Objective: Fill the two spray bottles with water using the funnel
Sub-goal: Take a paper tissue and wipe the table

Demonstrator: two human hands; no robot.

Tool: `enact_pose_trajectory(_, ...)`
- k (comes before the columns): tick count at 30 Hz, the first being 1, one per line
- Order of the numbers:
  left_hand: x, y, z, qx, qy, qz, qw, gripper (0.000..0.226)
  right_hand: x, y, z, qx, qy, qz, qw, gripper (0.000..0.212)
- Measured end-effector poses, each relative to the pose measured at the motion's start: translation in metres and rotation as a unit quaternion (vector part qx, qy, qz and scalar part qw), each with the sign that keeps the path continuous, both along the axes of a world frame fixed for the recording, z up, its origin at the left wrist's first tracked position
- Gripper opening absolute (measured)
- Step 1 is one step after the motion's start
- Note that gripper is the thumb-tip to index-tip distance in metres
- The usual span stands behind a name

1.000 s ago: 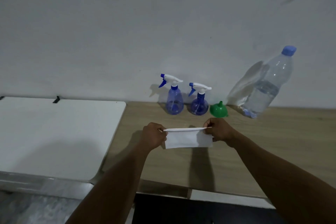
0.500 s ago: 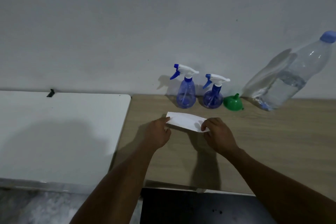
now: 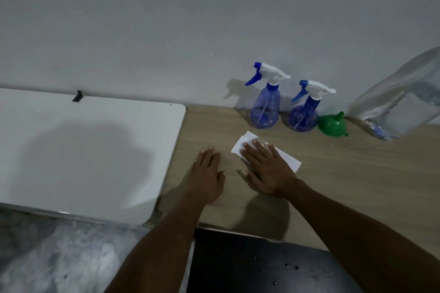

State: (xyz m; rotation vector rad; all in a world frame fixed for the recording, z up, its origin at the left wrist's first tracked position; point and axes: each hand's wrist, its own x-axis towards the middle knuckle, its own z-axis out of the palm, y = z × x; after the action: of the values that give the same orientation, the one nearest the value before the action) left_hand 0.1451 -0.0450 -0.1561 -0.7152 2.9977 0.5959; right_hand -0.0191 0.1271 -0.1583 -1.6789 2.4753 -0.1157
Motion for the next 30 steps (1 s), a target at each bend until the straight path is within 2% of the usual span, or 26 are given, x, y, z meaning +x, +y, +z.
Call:
enact_pose_trajectory(11, 0.001, 0.006, -0.011, -0.022, -0.007, 0.014, 1.000, 0.067, -0.017, -0.025, -0.010, -0.021, 0.023, -0.008, 0.999, 0.081)
enact_pose_trajectory(18, -0.001, 0.007, -0.009, -0.015, -0.028, 0.018, 0.999, 0.065, -0.028, -0.021, -0.011, -0.003, -0.020, -0.089, 0.996, 0.088)
enact_pose_trajectory(25, -0.002, 0.008, -0.009, -0.019, -0.029, 0.027, 0.999, 0.071, -0.035, 0.005, -0.009, -0.008, -0.018, -0.155, 0.988, 0.092)
enact_pose_trajectory(30, -0.004, 0.015, -0.008, -0.053, -0.033, 0.032, 0.998, 0.063, -0.047, 0.042, -0.009, -0.013, -0.014, -0.214, 0.977, 0.094)
